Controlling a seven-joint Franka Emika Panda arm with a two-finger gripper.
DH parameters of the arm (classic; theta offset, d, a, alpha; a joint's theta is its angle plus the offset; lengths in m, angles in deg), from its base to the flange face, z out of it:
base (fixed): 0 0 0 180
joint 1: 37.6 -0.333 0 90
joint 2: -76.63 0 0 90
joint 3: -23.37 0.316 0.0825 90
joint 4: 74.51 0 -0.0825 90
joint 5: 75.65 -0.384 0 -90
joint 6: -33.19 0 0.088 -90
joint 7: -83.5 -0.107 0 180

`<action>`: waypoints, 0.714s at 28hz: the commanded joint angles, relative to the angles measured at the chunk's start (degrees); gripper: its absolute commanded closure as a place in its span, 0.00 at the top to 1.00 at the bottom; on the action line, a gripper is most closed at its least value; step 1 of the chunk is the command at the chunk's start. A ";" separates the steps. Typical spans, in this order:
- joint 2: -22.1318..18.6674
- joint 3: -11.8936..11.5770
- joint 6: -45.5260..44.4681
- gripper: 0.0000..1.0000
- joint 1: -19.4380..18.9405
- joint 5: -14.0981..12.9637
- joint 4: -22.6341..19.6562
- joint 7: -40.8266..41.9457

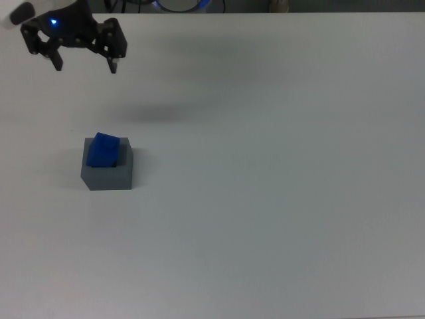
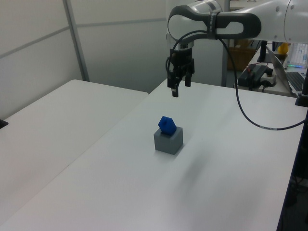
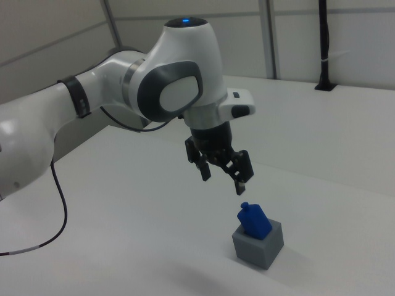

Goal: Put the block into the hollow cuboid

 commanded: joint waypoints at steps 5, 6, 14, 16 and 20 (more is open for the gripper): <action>-0.66 -3.03 -1.09 1.00 0.09 0.56 0.01 4.01; -0.66 -3.11 -1.09 1.00 0.18 0.56 0.01 4.10; -0.75 -4.26 -1.18 1.00 0.27 0.38 0.01 4.02; -0.66 -4.35 -1.18 1.00 0.35 0.38 0.01 4.10; -0.75 -4.35 -1.18 1.00 1.06 0.29 0.01 4.10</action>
